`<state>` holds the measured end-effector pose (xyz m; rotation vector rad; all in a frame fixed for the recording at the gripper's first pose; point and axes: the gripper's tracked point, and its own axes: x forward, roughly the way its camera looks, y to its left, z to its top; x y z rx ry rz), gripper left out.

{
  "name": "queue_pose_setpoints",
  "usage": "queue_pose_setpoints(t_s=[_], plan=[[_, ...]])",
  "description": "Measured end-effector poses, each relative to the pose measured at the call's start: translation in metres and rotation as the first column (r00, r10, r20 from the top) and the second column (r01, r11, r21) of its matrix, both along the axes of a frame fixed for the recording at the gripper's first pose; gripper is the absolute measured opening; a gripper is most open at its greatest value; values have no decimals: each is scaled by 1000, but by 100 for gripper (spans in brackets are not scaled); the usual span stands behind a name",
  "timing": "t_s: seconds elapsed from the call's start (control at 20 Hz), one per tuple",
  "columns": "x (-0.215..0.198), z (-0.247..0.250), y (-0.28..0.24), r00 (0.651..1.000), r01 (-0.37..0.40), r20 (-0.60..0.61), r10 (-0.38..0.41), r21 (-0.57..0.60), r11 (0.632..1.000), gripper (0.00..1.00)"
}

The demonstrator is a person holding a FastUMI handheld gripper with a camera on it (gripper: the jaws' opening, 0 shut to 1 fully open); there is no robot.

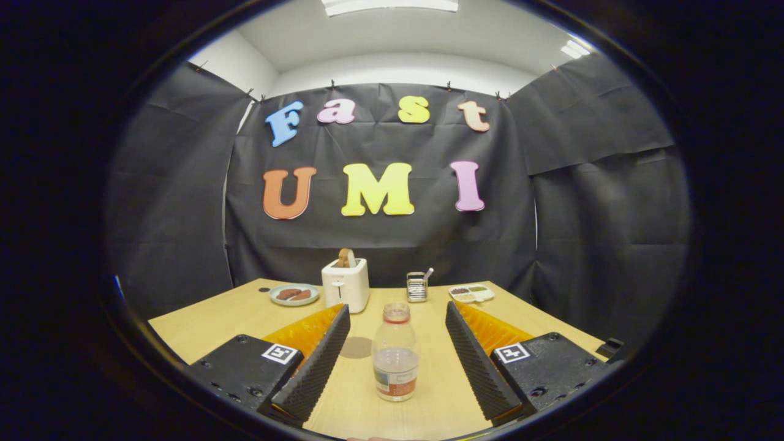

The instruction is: Take the bottle from table, then pour the juice into the cup, finally place the bottle on the coaster

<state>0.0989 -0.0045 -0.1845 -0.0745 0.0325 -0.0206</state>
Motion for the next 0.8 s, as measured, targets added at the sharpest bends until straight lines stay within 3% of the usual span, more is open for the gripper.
queue_pose_setpoints(t_s=[0.8], plan=[[42, -84, -6, 996, 24, -80, -25, -16, 1000, 100]])
